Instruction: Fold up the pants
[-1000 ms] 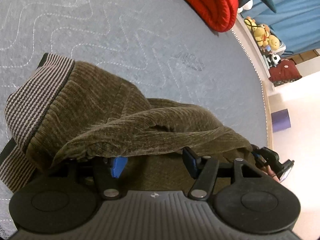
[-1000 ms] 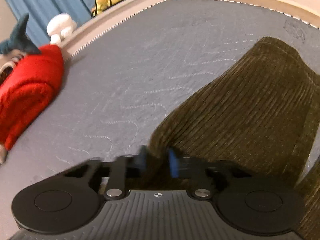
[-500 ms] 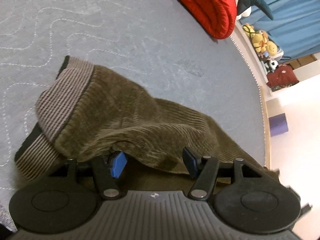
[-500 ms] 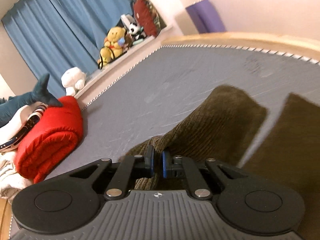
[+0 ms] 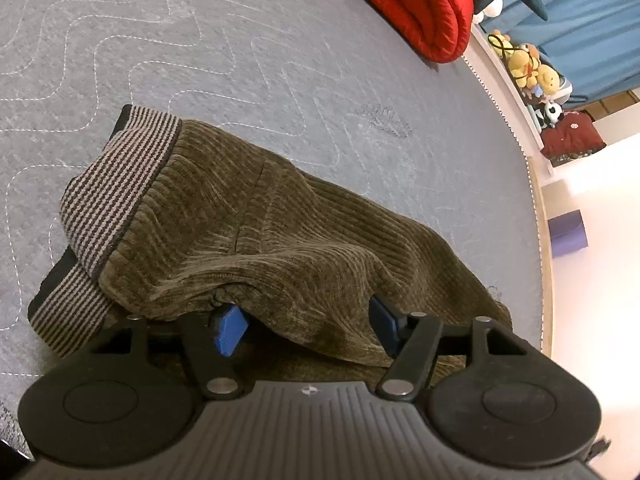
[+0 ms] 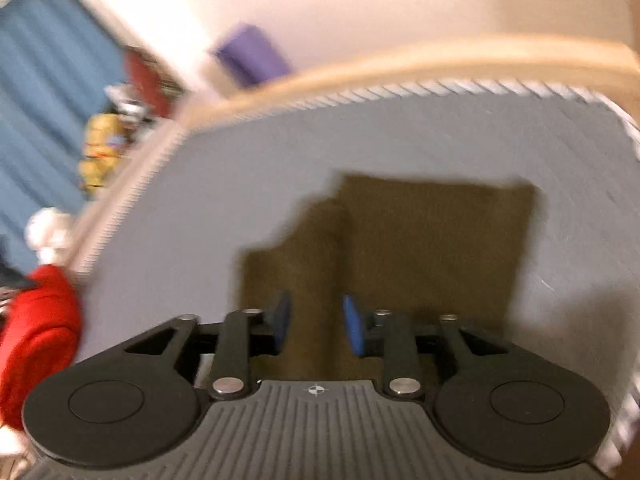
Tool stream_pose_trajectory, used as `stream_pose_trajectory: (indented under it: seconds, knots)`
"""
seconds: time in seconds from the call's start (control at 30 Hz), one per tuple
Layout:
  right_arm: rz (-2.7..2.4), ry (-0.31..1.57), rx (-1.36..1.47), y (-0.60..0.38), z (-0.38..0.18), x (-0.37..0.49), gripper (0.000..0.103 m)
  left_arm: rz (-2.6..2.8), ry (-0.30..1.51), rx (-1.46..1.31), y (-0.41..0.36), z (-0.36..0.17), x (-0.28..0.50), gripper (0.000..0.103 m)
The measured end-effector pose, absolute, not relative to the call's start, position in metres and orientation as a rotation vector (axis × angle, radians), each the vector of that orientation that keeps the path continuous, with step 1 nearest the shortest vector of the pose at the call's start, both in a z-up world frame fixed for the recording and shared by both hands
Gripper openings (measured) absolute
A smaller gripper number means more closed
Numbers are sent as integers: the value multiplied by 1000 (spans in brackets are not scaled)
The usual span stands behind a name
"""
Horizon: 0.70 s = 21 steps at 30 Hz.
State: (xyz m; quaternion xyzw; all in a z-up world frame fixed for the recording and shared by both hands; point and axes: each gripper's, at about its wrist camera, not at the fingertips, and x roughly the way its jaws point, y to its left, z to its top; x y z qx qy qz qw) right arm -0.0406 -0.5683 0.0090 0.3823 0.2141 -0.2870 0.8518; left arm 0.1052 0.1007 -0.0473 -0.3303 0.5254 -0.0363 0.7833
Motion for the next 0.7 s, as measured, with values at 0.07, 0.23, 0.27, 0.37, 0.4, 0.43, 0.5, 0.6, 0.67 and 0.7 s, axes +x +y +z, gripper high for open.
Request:
stream_pose_trajectory:
  seconds: [0.07,0.23,0.27,0.37,0.4,0.43,0.5,0.6,0.67,0.7]
  knots:
    - [-475,518,712,-562,6,-7,56,-76,1135,-714,103,-49,106,70]
    - [-439,697,555,-550,-21,58,59,-76,1140,-739,113,-53,106,70]
    - [-457,725,530,-549,-26,68,60,-75,1141,-745,116,-53,105,70]
    - [-500,794,436,-536,-41,88,60,-82,1139,-770,124,-52,102,70]
    - [-511,816,403,-533,-44,94,60,-83,1137,-778,126,-51,102,70]
    - [-523,836,373,-531,-50,99,58,-83,1137,-784,128,-51,102,70]
    - [-547,857,312,-526,-58,102,51,-77,1141,-791,132,-53,102,70]
    - [-582,844,273,-523,-59,109,23,-63,1149,-789,134,-56,104,68]
    - [-590,814,336,-532,-54,103,9,-45,1152,-774,133,-57,106,62]
    - [-600,791,368,-537,-50,97,9,-32,1151,-771,133,-58,107,48]
